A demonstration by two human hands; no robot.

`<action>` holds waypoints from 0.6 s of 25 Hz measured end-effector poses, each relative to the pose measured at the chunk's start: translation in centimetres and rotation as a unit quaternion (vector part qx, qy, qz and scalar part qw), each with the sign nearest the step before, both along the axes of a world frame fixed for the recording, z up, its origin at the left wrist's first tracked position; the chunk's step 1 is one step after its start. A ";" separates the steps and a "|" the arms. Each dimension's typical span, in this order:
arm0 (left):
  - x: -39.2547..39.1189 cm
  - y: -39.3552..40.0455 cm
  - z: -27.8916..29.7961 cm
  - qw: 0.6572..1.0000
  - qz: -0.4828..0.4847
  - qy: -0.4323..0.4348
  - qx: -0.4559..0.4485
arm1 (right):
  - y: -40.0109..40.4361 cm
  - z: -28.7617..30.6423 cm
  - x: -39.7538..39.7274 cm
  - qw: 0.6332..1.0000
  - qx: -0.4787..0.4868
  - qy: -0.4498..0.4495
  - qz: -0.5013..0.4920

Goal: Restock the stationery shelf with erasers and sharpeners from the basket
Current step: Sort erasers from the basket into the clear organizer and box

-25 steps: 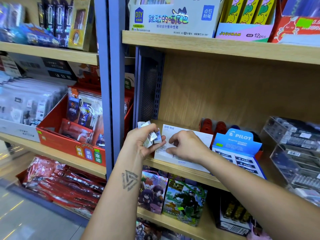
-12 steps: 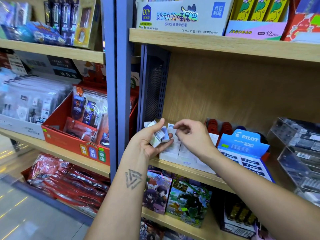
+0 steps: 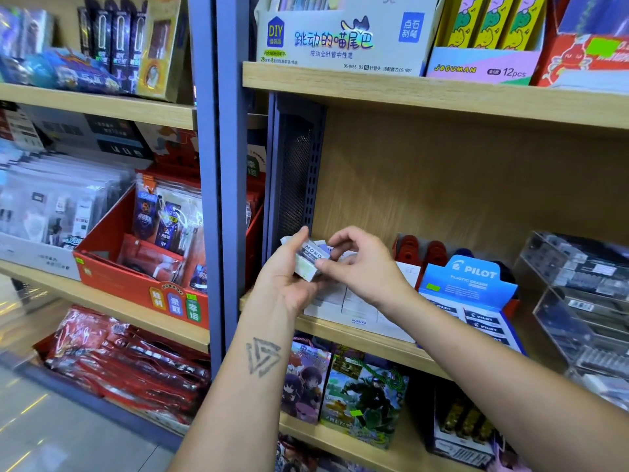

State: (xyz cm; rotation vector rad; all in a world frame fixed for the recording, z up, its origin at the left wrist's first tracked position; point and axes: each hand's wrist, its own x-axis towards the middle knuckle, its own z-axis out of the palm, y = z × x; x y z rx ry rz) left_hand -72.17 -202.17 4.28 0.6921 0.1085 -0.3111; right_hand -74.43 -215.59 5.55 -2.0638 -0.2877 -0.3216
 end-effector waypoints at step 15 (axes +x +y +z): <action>0.5 -1.3 -0.6 0.999 0.050 0.009 0.005 | 1.5 -0.3 -0.5 0.975 0.177 0.134 -0.024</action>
